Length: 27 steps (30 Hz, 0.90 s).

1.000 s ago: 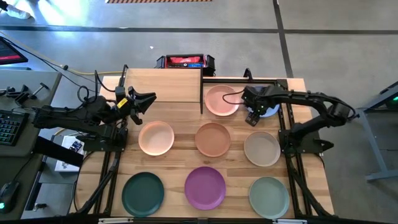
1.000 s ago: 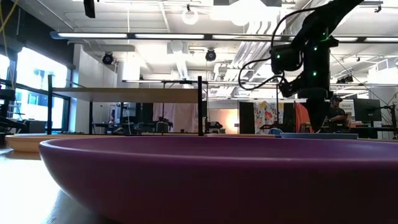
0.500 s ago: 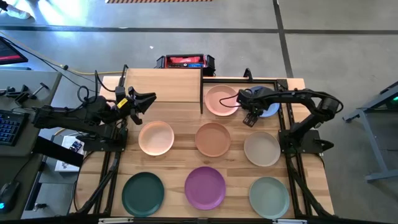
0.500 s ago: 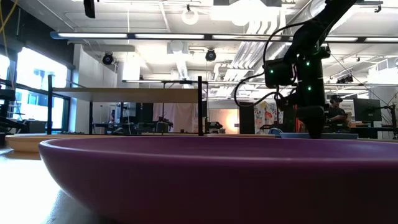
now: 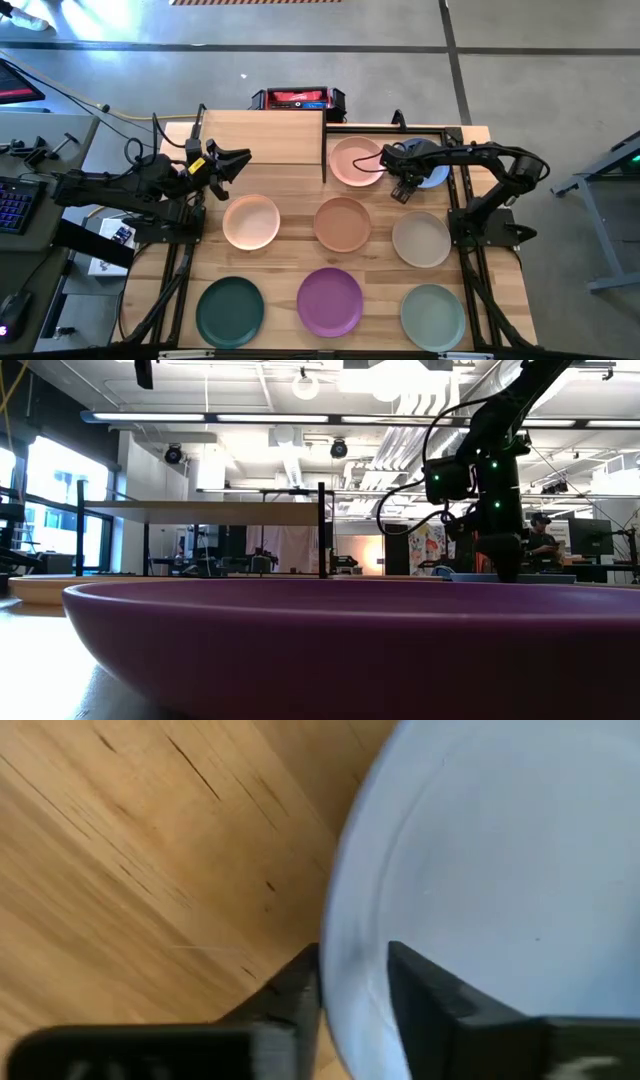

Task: Place and stack plates onto a shelf
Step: Put the blue plate on the shelf

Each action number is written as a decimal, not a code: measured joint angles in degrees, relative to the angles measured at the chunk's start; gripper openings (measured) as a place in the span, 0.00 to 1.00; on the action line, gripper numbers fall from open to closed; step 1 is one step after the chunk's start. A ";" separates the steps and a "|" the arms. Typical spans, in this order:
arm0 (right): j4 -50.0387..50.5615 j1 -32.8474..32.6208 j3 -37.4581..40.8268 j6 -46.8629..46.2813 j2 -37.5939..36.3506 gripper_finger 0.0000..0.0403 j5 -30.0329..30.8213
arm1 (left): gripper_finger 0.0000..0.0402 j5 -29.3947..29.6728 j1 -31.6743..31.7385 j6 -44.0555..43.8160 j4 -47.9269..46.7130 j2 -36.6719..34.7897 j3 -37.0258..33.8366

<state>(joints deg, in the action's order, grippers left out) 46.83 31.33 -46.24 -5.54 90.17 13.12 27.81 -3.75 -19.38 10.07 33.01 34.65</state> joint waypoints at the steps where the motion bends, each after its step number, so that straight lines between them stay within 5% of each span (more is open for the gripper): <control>1: 0.00 0.00 0.00 0.00 0.00 0.17 -0.04 | 0.20 0.00 0.02 0.00 0.00 0.00 0.00; 6: 0.04 -0.02 0.00 -0.23 0.00 0.02 0.20 | 0.19 0.00 0.00 -0.02 0.00 0.00 0.00; 27: 10.48 -0.01 -6.49 -2.40 0.00 0.00 -0.20 | 0.19 0.00 0.00 -0.09 -1.07 -0.02 0.00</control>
<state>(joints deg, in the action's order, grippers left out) 57.31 31.33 -52.73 -7.94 90.17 12.93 27.81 -3.75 -19.46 8.99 32.99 34.65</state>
